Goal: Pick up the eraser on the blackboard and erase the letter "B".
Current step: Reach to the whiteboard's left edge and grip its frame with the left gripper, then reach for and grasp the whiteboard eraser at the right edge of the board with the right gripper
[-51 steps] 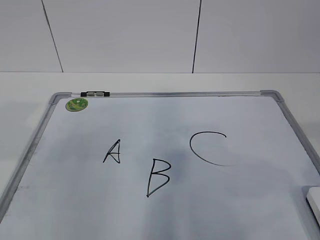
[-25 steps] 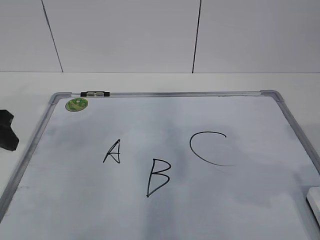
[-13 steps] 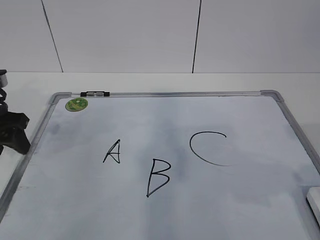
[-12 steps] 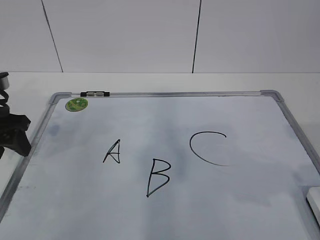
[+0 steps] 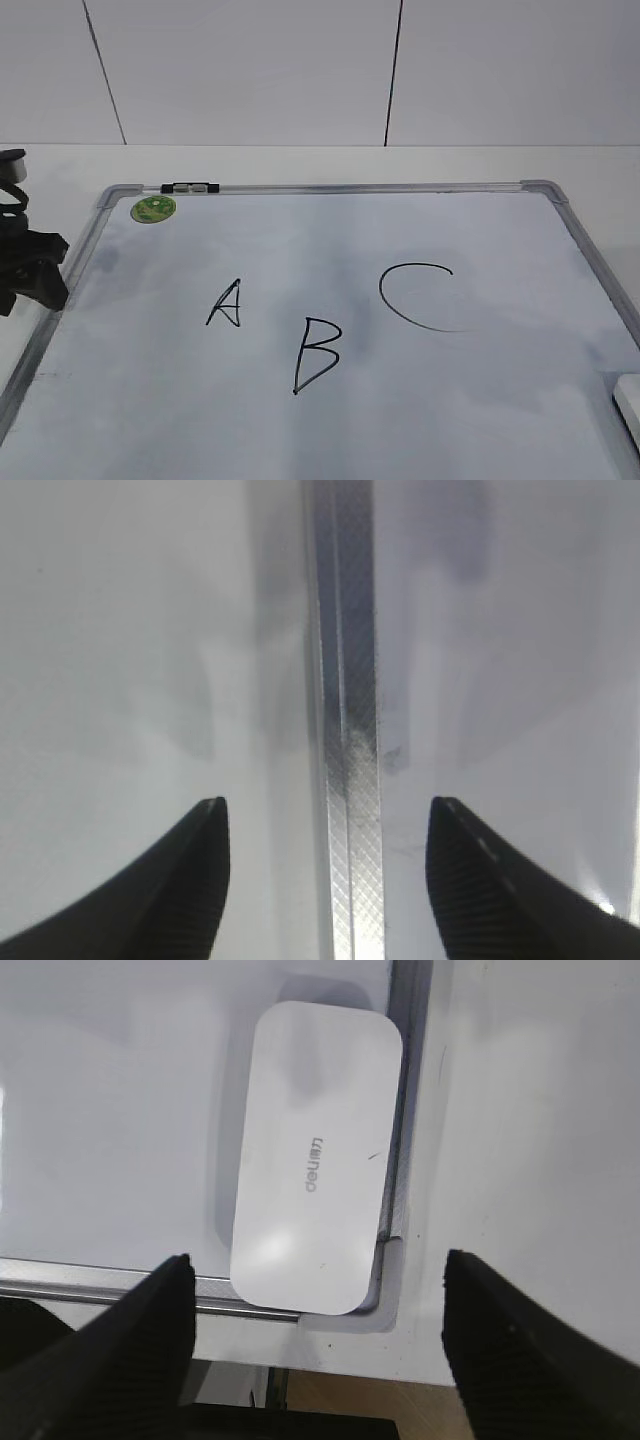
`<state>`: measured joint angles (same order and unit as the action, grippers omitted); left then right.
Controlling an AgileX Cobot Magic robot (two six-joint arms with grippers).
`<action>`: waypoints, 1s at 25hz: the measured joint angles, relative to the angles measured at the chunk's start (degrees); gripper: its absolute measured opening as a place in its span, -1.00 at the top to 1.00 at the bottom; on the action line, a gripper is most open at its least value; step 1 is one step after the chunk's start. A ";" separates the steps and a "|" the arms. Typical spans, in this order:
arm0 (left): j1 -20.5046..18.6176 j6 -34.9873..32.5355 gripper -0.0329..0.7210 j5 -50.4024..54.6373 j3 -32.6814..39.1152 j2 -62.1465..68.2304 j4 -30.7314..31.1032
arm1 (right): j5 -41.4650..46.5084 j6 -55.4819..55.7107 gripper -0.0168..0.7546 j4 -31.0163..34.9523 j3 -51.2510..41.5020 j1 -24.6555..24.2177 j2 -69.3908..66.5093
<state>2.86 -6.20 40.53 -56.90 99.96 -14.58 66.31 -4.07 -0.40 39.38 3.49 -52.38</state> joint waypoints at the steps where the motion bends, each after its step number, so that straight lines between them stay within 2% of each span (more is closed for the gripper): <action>1: 0.00 0.00 -0.32 -0.03 -0.04 0.39 0.00 | 0.00 0.00 -0.58 0.00 0.00 0.00 0.00; 12: 0.00 -0.19 -0.30 -0.15 -0.13 3.37 -0.12 | -0.22 0.00 -0.58 0.00 0.00 0.00 0.00; 14: 0.00 -0.19 -0.23 -0.15 -0.13 3.37 -0.12 | -0.22 0.00 -0.58 0.00 0.00 0.00 0.00; 20: 0.00 -0.47 0.18 -0.15 -0.13 3.37 -0.25 | -0.22 0.00 -0.58 0.00 0.00 0.00 0.00; 25: 0.00 -0.47 0.36 -0.15 -0.13 3.37 -0.62 | -0.22 0.00 -0.58 0.00 0.00 0.00 0.00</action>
<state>2.86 -6.67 40.38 -57.03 103.33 -15.20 66.09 -4.07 -0.40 39.38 3.49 -52.38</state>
